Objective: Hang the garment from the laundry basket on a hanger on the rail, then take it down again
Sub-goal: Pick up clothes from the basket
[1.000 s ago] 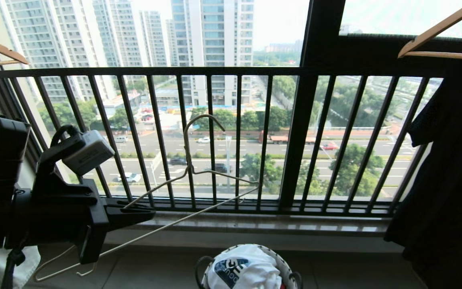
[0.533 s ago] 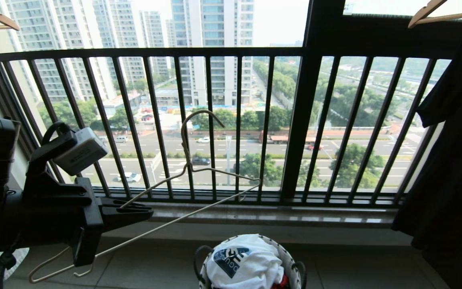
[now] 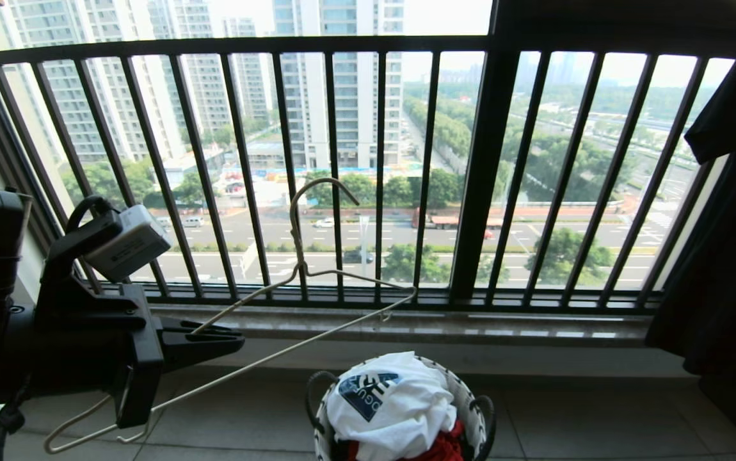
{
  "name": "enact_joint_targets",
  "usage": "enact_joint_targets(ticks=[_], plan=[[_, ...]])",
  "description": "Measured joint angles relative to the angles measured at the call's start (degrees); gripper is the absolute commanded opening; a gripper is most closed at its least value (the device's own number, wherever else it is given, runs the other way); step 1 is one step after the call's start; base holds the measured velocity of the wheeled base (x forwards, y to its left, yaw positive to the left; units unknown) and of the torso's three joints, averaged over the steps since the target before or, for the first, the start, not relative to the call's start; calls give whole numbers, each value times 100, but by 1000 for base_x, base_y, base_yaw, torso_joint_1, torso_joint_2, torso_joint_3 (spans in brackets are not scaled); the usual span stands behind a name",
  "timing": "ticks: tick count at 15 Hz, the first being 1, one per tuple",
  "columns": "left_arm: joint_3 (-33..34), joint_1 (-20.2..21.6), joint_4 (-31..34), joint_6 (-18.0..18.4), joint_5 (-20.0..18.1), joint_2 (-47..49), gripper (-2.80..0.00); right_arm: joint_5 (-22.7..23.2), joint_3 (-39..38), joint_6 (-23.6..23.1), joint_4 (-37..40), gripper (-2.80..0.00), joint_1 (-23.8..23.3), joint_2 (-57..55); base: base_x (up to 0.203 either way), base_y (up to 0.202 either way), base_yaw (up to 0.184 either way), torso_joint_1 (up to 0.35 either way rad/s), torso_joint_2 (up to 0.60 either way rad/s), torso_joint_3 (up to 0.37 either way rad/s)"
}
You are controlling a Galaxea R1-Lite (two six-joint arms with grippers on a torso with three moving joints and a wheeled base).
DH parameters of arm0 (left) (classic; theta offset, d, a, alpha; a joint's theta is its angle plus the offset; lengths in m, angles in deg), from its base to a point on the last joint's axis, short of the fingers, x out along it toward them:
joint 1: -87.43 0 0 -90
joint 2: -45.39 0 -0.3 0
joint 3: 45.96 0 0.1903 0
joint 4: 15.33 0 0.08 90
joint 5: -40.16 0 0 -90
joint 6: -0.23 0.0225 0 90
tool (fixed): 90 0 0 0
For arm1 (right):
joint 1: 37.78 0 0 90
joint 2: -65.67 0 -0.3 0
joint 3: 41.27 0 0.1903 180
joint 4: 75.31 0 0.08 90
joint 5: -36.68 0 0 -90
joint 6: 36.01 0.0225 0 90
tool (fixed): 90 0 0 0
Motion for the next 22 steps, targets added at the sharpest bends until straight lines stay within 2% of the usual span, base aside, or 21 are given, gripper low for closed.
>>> enact_joint_targets(ticks=[3,6,22], plan=[[7,-5,-1,-2,0,-30,-280,-2,0,-3,0,-280,0,0,0,0,0,-56,440,378],[11,-6,-6,-2,-2,-54,-280,1,0,-4,1,-280,0,0,0,0,0,-21,172,156],[-12,-20,-11,-18,9,-63,-280,-2,0,5,1,-280,0,0,0,0,0,0,5,5]])
